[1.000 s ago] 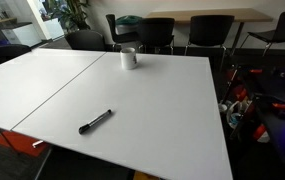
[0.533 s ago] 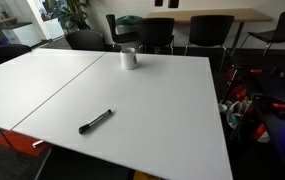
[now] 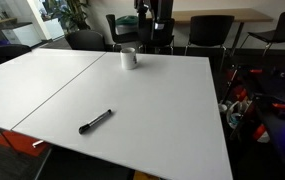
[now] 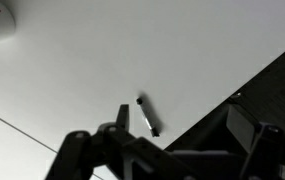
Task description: Pick the marker and put it in the cup
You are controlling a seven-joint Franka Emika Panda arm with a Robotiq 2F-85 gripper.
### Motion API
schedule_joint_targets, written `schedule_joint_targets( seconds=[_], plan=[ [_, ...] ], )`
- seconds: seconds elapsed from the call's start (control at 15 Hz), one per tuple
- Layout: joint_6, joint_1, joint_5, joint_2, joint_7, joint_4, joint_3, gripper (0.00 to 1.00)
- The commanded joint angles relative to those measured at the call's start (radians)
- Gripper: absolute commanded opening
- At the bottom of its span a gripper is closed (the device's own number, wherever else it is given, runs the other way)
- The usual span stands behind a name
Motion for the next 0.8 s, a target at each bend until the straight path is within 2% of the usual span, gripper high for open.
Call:
schedule_joint_targets(
  seconds=[0.0, 0.4, 0.47, 0.73],
  plan=[
    [0.012, 0.003, -0.041, 0.085, 0.02, 0.073, 0.017, 1.0],
    [-0.038, 0.008, -0.029, 0.183, 0.014, 0.163, 0.051, 1.0],
    [-0.004, -0.004, -0.021, 0.155, 0.002, 0.119, 0.05, 1.0],
    [-0.007, -0.002, -0.021, 0.183, 0.002, 0.143, 0.058, 1.0]
  ],
)
